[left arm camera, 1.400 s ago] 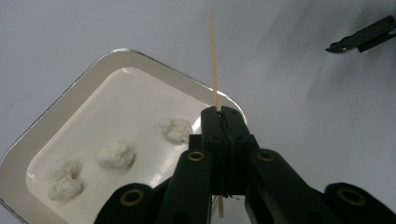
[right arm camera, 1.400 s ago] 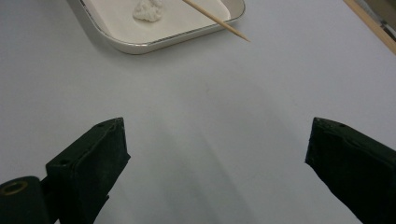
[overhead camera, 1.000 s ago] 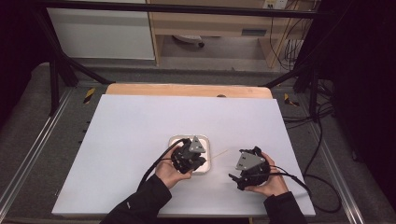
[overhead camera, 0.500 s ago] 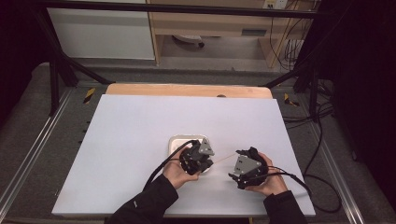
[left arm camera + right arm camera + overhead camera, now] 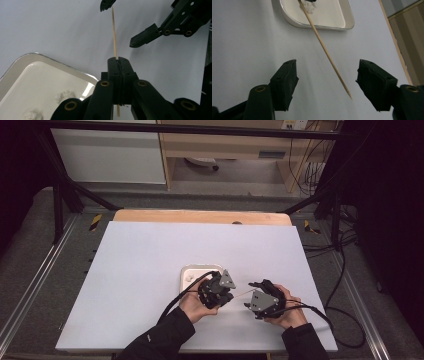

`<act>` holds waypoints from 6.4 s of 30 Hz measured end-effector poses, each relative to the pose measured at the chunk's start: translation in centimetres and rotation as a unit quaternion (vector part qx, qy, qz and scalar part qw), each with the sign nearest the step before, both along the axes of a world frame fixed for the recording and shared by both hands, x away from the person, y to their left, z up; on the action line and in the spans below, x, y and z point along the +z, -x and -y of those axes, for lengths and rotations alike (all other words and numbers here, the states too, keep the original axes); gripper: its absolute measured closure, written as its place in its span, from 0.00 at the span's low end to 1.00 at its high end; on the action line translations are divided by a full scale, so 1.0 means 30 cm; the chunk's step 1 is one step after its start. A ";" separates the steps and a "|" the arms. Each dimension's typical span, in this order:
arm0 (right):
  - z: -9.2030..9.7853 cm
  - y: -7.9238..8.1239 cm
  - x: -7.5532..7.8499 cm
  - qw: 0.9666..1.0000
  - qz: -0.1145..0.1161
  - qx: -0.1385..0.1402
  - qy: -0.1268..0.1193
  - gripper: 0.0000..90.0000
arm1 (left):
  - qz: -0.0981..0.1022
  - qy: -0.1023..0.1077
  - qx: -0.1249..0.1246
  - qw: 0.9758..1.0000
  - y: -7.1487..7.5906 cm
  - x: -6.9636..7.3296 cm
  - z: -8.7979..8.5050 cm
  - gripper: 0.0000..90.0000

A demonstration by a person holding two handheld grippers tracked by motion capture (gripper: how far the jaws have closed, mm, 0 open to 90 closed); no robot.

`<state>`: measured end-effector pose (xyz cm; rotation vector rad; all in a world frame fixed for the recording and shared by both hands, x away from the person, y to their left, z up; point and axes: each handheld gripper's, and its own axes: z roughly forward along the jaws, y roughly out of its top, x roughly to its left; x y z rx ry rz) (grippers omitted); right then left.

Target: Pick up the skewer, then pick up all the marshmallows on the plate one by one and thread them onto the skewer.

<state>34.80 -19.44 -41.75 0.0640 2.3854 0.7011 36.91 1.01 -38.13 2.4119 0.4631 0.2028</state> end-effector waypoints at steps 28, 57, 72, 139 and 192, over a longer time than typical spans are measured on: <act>-0.018 -0.006 -0.032 0.993 0.033 0.071 0.087 0.85 | -0.010 -0.012 -0.020 1.000 0.002 -0.013 0.017 0.99; -0.025 -0.002 -0.026 0.989 0.047 0.087 0.113 0.99 | -0.012 -0.013 -0.014 1.000 -0.015 -0.008 0.007 0.98; -0.027 0.000 -0.019 0.983 0.057 0.083 0.150 0.99 | -0.027 -0.097 -0.020 0.995 -0.029 0.006 0.023 0.40; 0.048 -0.025 0.015 0.996 -0.034 -0.067 -0.041 0.38 | -0.021 -0.105 -0.013 0.994 -0.021 -0.021 -0.037 0.99; -0.029 -0.084 0.002 0.915 -0.227 -0.222 -0.250 0.01 | 0.011 0.084 0.168 0.982 0.088 -0.087 -0.591 0.99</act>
